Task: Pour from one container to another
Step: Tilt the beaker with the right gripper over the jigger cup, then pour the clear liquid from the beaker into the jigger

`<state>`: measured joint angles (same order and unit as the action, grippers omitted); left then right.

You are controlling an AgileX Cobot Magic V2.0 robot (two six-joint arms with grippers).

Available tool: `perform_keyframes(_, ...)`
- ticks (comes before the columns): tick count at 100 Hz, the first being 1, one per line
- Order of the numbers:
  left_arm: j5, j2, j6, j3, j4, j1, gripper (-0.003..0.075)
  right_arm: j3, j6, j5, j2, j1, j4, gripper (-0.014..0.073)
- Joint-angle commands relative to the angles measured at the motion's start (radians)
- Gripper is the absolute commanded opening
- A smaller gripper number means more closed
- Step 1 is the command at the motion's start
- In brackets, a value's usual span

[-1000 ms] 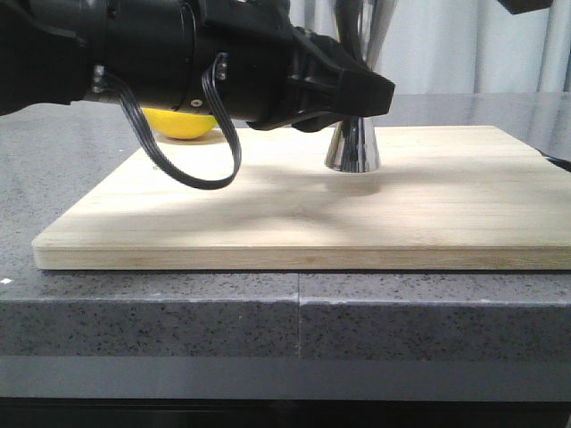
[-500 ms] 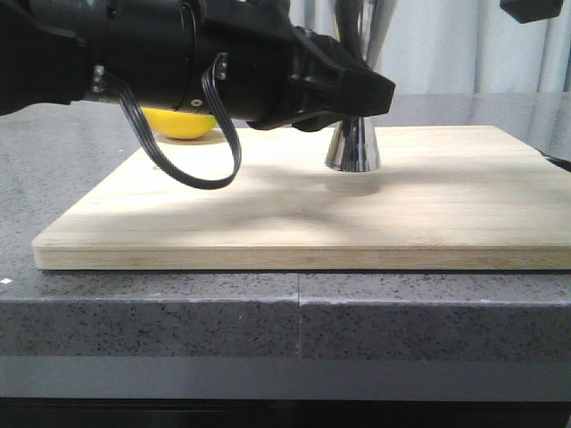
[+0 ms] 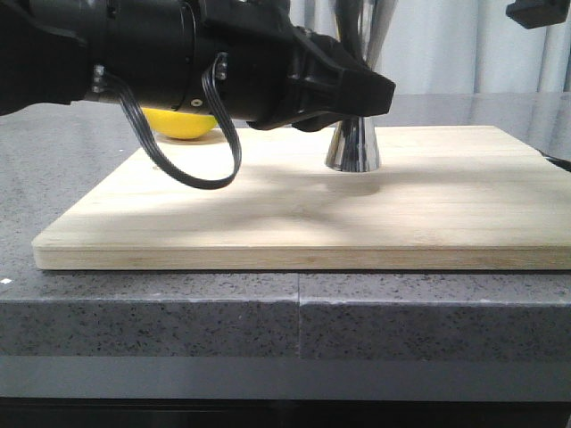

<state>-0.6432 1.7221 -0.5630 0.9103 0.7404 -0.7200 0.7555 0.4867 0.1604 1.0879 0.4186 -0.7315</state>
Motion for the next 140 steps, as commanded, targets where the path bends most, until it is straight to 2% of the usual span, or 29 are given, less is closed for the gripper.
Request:
perform_keyframes(1, -0.083, -0.054, -0.009, 0.032, -0.028, -0.001, -0.0021, 0.039, 0.005, 0.054, -0.026, 0.000, -0.009, 0.0295)
perform_keyframes(140, -0.101, -0.054, -0.009, 0.032, -0.008, -0.001, -0.0021, 0.039, 0.005, 0.045, -0.026, 0.000, -0.129, 0.0295)
